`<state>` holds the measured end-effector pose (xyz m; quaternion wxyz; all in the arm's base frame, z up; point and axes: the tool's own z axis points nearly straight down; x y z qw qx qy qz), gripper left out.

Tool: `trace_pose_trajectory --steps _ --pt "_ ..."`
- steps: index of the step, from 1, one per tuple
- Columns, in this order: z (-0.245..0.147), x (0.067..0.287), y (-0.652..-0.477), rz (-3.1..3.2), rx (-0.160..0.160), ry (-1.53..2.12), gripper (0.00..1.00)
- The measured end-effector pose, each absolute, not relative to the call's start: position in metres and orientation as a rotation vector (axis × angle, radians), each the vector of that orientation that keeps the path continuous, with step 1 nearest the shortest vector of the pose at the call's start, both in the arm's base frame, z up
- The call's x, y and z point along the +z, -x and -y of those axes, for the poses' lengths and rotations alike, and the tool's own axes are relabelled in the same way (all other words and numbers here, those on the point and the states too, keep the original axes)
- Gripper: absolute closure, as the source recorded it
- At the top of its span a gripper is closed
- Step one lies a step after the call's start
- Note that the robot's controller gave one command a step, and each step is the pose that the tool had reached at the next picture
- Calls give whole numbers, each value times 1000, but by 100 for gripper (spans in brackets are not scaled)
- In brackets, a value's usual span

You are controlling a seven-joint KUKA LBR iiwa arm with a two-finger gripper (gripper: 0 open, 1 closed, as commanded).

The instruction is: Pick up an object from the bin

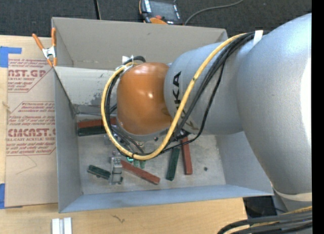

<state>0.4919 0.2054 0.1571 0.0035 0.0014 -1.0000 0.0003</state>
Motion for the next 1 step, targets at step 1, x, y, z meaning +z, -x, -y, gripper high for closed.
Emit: trace_pose_trajectory --steps 1 --pt "-173 65 -495 3134 4 -15 0"
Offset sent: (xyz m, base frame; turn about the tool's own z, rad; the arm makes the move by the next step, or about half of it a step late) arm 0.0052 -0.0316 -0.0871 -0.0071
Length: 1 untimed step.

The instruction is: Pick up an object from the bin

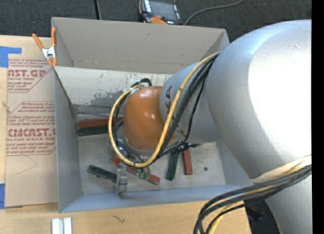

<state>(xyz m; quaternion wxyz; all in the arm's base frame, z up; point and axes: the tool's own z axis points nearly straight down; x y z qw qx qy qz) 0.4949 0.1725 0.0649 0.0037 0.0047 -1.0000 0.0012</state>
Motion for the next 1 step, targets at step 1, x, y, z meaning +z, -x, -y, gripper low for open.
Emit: trace_pose_trajectory --steps 1 --pt "-175 69 -497 3140 -2 -16 100"
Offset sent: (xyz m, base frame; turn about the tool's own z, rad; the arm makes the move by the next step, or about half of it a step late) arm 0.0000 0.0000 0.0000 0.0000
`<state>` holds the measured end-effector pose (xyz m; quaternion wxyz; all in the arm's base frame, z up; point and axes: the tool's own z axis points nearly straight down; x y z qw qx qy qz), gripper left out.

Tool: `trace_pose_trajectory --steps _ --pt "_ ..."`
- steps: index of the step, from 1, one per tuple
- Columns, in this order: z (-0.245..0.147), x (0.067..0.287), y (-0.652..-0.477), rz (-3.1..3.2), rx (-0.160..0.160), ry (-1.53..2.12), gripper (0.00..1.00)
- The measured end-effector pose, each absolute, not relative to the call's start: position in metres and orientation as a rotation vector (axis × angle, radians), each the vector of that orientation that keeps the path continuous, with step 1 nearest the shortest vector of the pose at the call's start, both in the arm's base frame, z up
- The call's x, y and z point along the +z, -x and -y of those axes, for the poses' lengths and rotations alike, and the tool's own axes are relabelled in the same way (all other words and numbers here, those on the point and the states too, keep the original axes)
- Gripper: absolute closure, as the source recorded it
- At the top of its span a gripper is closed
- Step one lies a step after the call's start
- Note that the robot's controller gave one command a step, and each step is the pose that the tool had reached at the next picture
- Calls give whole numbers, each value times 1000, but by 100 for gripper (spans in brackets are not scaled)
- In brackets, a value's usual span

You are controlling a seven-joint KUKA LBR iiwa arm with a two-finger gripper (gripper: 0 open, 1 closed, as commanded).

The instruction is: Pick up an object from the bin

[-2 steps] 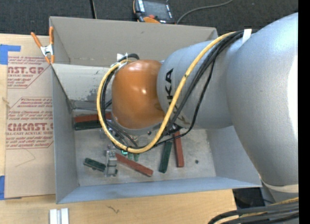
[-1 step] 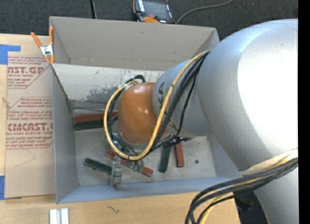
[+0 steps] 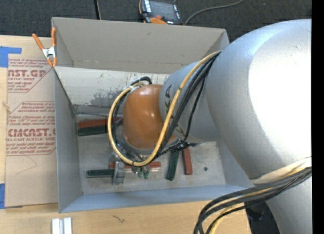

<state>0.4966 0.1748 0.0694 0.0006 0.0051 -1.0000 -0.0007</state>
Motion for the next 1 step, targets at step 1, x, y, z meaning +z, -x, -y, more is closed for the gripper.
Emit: trace_pose_trajectory --steps 1 --pt "-179 204 -508 3146 -3 -107 100"
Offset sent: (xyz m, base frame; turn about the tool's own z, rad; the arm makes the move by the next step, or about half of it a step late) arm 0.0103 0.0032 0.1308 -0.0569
